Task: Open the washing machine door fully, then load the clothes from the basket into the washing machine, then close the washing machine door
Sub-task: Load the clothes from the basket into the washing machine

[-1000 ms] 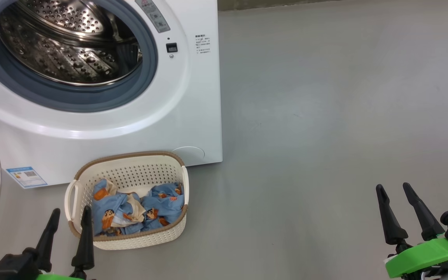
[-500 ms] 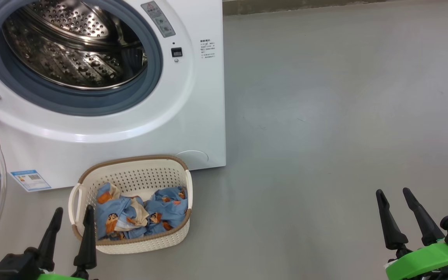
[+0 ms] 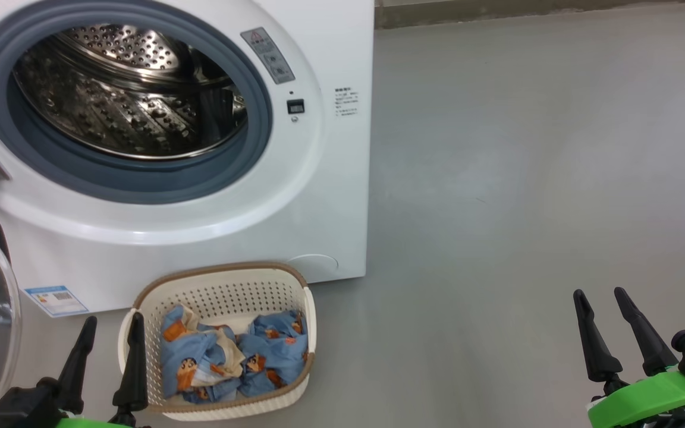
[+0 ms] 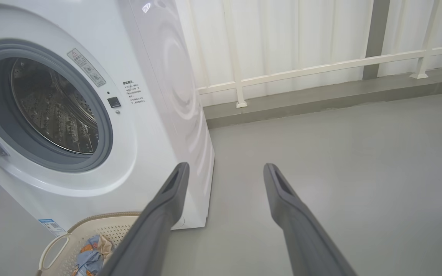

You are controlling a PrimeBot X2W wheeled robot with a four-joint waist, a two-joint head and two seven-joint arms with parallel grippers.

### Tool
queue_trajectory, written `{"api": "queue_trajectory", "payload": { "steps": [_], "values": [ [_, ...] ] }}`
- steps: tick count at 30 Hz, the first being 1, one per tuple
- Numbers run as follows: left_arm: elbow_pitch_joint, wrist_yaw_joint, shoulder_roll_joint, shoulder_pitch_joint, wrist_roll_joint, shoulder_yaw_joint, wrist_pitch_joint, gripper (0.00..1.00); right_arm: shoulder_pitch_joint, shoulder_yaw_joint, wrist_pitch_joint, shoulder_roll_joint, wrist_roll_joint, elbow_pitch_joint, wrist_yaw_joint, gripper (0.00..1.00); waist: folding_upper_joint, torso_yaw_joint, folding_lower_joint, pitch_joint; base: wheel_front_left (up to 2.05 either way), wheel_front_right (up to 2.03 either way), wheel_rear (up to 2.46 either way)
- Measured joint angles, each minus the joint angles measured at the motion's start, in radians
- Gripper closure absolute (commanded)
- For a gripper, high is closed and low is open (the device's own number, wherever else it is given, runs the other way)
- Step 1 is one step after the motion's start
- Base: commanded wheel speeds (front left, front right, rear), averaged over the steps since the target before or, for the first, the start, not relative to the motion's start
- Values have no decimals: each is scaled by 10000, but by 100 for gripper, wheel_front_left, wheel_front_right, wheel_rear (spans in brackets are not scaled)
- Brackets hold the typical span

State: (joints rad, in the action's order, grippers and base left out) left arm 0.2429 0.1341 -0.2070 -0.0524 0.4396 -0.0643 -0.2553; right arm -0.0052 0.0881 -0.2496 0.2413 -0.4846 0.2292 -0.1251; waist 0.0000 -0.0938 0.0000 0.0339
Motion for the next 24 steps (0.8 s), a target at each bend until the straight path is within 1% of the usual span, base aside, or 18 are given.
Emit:
{"api": "queue_trajectory", "payload": {
  "steps": [5, 9, 24],
  "values": [
    [-10, 0, 4, -2, -8, 12, 0, 0, 0, 2, 0, -33, 0, 0, 0, 0, 0, 21, 0, 5, 92, -155, 63],
    [-59, 0, 13, -2, -31, 6, 0, 0, -1, 2, 0, -90, 0, 0, 0, 0, 0, 42, 0, 27, 64, -72, 9],
    [-79, 0, 288, -1, -115, -56, 0, 0, -1, -12, -2, -142, 0, -2, 0, 0, 0, 82, 0, 138, 4, -4, 0]
  ]
}}
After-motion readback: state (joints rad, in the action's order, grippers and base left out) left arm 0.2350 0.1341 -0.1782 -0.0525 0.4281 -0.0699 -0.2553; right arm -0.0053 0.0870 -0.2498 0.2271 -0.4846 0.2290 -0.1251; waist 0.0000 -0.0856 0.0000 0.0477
